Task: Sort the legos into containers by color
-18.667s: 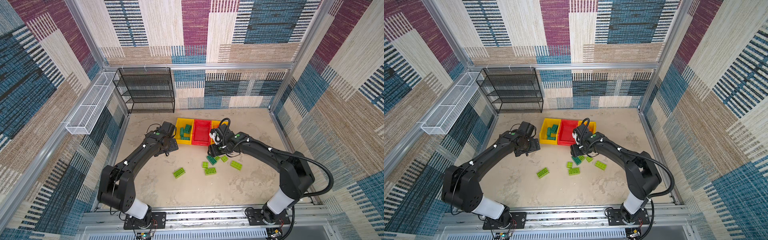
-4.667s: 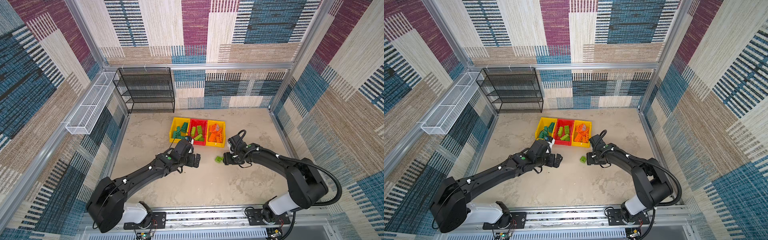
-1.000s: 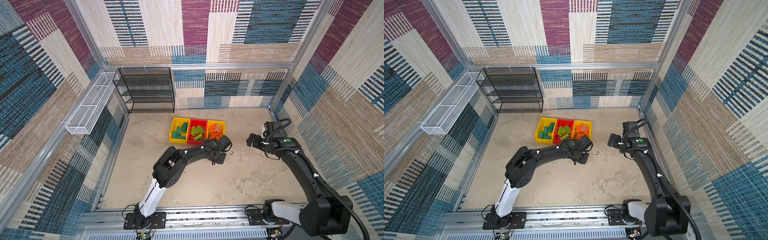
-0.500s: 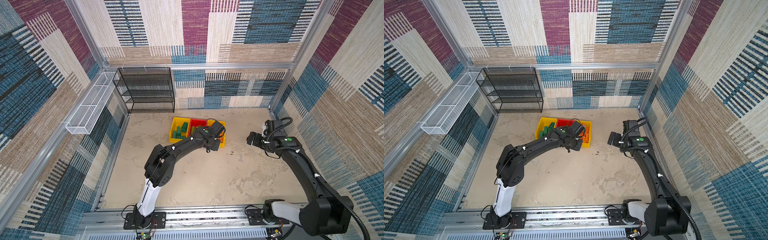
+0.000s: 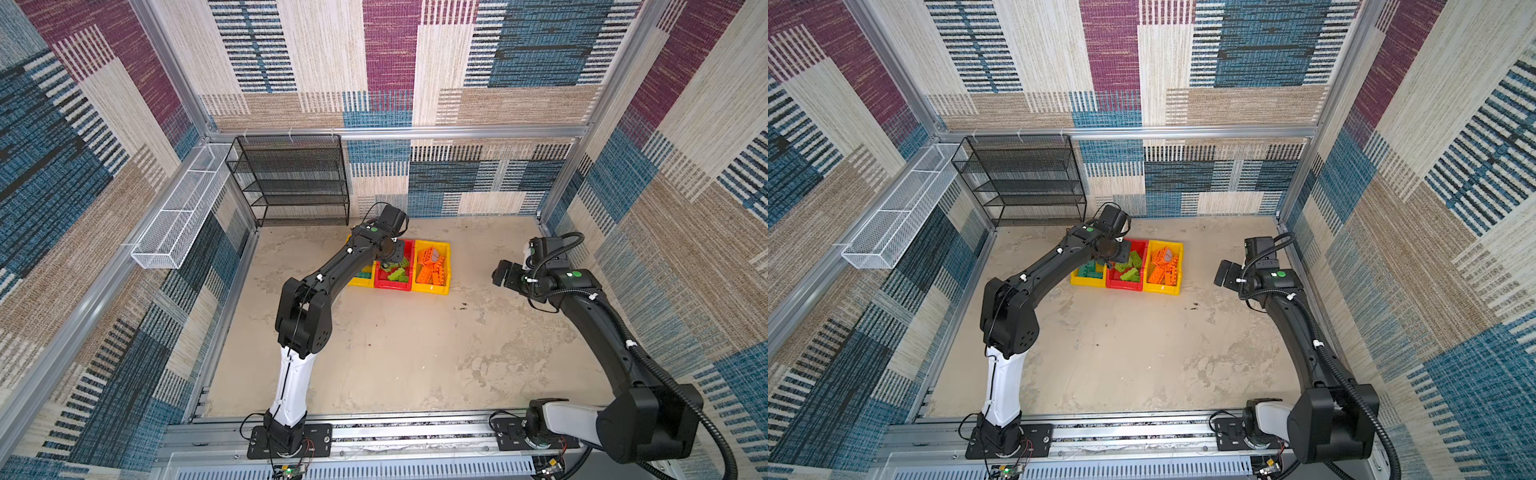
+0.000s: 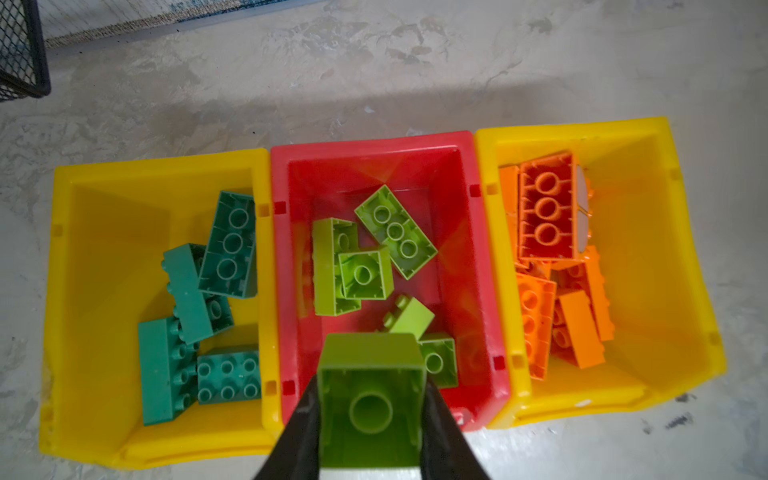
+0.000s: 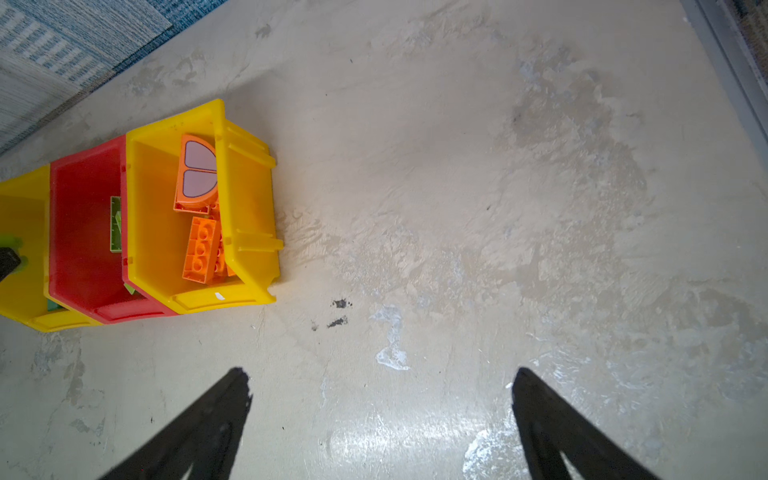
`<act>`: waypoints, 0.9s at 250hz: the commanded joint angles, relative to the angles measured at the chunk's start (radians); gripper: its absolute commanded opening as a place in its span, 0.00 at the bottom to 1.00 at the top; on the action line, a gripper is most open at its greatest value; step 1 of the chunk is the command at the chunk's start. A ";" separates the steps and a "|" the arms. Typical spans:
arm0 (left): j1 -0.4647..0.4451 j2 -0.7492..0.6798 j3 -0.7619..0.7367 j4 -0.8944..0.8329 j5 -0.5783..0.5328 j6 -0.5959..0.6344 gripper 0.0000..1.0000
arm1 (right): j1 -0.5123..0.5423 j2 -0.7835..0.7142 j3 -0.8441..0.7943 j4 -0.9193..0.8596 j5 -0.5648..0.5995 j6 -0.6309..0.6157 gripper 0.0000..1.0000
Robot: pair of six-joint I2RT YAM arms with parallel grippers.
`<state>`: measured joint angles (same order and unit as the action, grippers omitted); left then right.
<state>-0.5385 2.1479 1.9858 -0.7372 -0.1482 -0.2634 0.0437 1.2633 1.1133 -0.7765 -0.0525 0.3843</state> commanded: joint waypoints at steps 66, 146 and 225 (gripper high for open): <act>0.042 0.203 0.267 -0.021 0.114 0.056 0.90 | -0.001 0.025 0.014 0.045 -0.044 0.030 1.00; 0.066 -0.028 0.047 0.073 0.009 0.069 0.99 | -0.001 -0.113 -0.119 0.168 -0.023 -0.001 1.00; 0.104 -0.677 -0.790 0.408 -0.252 0.042 0.98 | -0.001 -0.289 -0.396 0.490 0.030 -0.173 1.00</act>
<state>-0.4427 1.6291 1.3968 -0.4789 -0.2588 -0.2131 0.0437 1.0309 0.8150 -0.4873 -0.0509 0.3218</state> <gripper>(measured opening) 0.984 0.995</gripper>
